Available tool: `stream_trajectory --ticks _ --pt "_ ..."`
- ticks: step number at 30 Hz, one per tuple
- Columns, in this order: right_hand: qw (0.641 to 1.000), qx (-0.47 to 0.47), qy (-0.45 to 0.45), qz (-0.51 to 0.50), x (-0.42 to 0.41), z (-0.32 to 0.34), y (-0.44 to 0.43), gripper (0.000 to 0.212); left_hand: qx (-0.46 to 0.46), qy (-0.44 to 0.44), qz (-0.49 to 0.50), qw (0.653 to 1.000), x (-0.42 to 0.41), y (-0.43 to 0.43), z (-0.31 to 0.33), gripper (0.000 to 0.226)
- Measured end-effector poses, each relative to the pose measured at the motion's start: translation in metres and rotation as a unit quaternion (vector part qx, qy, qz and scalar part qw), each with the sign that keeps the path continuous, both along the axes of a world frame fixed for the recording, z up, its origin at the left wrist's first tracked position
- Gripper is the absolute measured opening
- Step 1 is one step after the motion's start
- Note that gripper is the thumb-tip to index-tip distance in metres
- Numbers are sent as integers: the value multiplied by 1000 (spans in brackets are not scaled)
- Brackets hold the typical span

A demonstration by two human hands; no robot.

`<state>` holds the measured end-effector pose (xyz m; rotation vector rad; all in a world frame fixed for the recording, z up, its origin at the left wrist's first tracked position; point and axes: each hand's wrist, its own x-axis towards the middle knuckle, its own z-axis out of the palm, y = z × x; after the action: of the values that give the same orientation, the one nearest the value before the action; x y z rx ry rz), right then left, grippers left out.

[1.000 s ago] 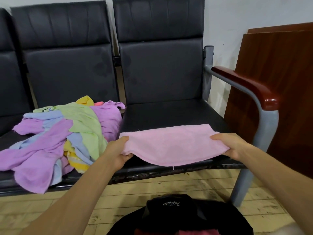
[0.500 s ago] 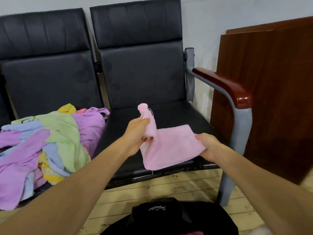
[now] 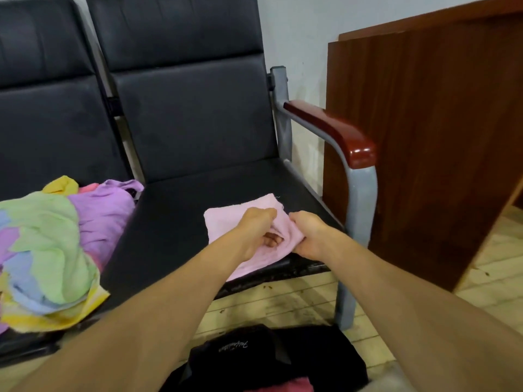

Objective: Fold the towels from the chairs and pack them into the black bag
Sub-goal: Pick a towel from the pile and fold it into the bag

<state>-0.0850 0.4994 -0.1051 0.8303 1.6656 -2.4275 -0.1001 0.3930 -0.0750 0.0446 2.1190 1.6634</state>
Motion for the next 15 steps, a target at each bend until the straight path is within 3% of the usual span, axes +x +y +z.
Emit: stream_trajectory --ticks 2,4,6,8,11,15 --pt "1000 -18 -6 -1 -1 0 3 35 -9 14 -2 1000 2 -11 -1 23" --pt "1000 -18 -16 6 -2 0 5 45 -93 131 -28 987 3 -35 -7 28" --pt "999 -11 -16 26 -3 0 5 52 -229 244 -58 941 2 -67 -17 39" --pt "999 -6 -12 32 -3 0 2 53 -287 291 -104 907 3 -96 -30 41" --pt "999 44 1 28 -1 1 -3 39 -294 327 -160 884 14 -126 -43 41" --pt "994 106 -18 27 3 -4 -8 38 -254 338 -140 895 31 -148 -52 40"
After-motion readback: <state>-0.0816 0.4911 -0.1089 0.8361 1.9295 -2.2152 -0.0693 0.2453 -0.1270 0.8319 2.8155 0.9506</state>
